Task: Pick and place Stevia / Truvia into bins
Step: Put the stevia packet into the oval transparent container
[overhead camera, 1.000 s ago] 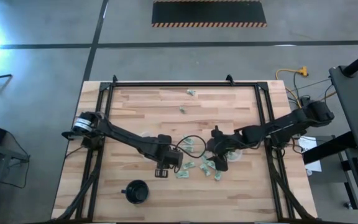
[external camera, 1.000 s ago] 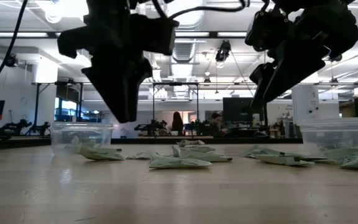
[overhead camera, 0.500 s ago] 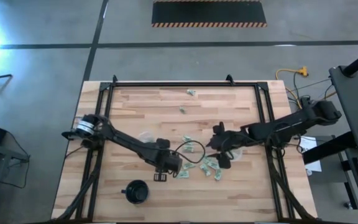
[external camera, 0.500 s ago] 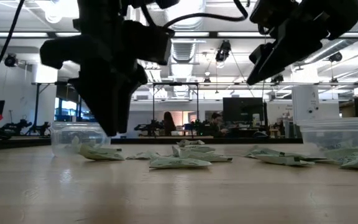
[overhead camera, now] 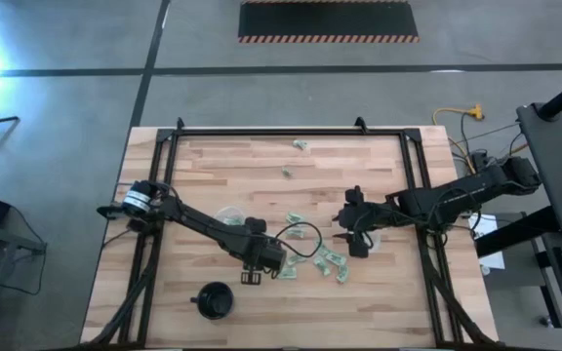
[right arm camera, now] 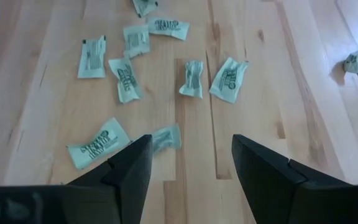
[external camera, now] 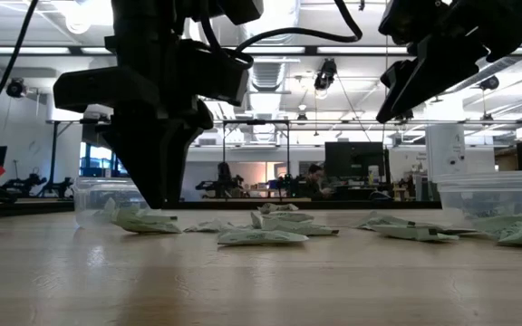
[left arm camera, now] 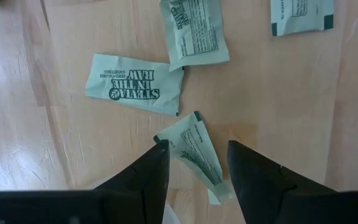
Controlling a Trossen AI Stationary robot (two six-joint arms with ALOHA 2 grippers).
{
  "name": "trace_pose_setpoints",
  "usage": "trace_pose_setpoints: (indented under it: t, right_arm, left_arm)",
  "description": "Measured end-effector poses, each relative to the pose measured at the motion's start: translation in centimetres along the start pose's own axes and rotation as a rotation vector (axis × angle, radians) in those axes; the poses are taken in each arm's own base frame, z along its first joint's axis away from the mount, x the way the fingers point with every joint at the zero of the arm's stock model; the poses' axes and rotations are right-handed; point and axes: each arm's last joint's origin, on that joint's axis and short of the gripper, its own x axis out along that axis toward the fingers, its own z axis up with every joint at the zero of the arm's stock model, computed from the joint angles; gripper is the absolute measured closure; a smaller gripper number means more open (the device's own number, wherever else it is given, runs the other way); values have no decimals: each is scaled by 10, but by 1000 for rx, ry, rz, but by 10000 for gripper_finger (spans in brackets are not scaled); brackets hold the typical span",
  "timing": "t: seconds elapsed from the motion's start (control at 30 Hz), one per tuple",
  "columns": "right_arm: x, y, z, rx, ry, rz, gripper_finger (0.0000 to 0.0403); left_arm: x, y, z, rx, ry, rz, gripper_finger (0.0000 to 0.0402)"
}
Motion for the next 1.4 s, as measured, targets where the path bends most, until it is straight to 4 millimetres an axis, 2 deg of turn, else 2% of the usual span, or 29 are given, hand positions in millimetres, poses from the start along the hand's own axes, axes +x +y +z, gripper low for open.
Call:
trace_pose_setpoints:
  t: [0.83, 1.1, 1.4]
  right_arm:
    - [0, 0, 0, -7, -6, -2, 193]
    - [0, 0, 0, -7, -6, -1, 193]
    - [1, 0, -1, -7, -2, -2, 193]
  left_arm:
    - [2, 12, 5, 52, -15, -2, 256]
    - [22, 11, 6, 66, 48, -53, 256]
    - [25, 11, 6, 74, 57, -53, 256]
